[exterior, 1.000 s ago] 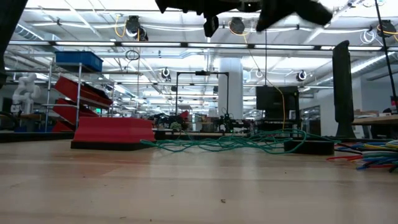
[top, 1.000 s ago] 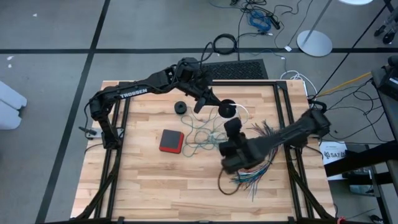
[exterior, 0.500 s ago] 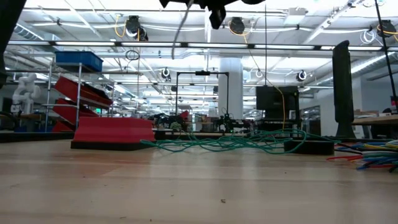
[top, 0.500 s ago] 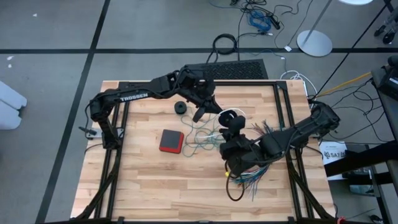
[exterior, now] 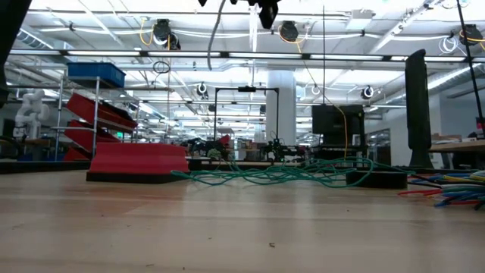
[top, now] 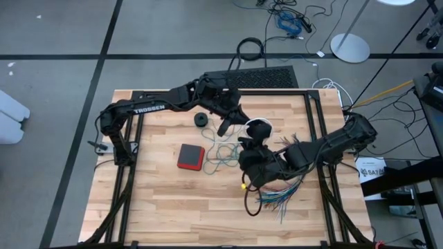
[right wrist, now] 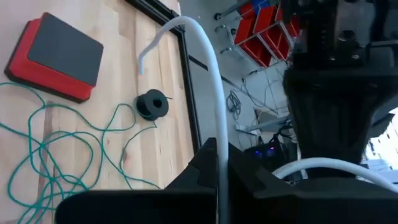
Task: Coiling cords
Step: Coil the white wire cable on the spool
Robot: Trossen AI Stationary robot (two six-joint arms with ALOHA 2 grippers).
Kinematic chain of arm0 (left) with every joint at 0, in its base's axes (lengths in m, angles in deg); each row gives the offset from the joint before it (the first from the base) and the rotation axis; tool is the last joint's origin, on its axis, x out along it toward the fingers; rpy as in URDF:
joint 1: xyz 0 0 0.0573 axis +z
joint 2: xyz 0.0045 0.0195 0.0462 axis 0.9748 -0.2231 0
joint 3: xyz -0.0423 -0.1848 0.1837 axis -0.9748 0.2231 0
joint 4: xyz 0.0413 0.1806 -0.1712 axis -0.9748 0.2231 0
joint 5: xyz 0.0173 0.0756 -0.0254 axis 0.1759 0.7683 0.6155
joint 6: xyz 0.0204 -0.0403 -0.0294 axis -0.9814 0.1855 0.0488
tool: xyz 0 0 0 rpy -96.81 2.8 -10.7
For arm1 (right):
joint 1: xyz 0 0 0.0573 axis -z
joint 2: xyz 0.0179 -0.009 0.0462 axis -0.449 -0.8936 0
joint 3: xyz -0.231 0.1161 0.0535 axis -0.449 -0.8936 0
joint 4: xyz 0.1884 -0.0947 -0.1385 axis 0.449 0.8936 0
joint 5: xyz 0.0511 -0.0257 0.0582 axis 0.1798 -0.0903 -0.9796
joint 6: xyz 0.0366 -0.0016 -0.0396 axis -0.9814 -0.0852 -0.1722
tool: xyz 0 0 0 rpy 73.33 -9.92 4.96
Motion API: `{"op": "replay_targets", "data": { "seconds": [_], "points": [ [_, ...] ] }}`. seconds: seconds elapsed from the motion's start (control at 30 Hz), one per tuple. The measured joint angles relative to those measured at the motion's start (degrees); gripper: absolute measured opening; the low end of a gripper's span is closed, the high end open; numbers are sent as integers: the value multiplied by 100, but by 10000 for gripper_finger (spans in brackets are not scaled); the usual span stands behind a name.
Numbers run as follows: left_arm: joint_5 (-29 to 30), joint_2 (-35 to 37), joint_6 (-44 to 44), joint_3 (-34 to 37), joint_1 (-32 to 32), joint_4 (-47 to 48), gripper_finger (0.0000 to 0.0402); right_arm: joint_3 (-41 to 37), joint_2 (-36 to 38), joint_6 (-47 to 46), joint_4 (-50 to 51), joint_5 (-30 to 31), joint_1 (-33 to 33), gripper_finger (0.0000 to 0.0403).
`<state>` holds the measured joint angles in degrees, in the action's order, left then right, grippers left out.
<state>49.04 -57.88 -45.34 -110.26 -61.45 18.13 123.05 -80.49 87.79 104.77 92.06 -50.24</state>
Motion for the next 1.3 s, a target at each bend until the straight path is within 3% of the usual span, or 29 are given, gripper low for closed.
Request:
{"op": "replay_targets", "data": {
  "seconds": [0.23,0.53,0.93,1.1,1.3],
  "points": [
    [19,-2,-9,0,-31,-72,0,-520,-6,19,22,217,-52,0],
    [121,-15,-297,177,-122,-224,0,-1625,-4,480,-802,857,-137,0],
    [23,-252,-630,179,-208,-380,0,-2149,-8,479,-996,1327,-137,0],
    [-126,-294,-636,177,-197,-290,0,-2328,35,524,-724,1563,-139,0],
    [-365,-295,-757,166,-75,108,0,-2326,204,-332,249,1631,-298,0]
  ]
}}
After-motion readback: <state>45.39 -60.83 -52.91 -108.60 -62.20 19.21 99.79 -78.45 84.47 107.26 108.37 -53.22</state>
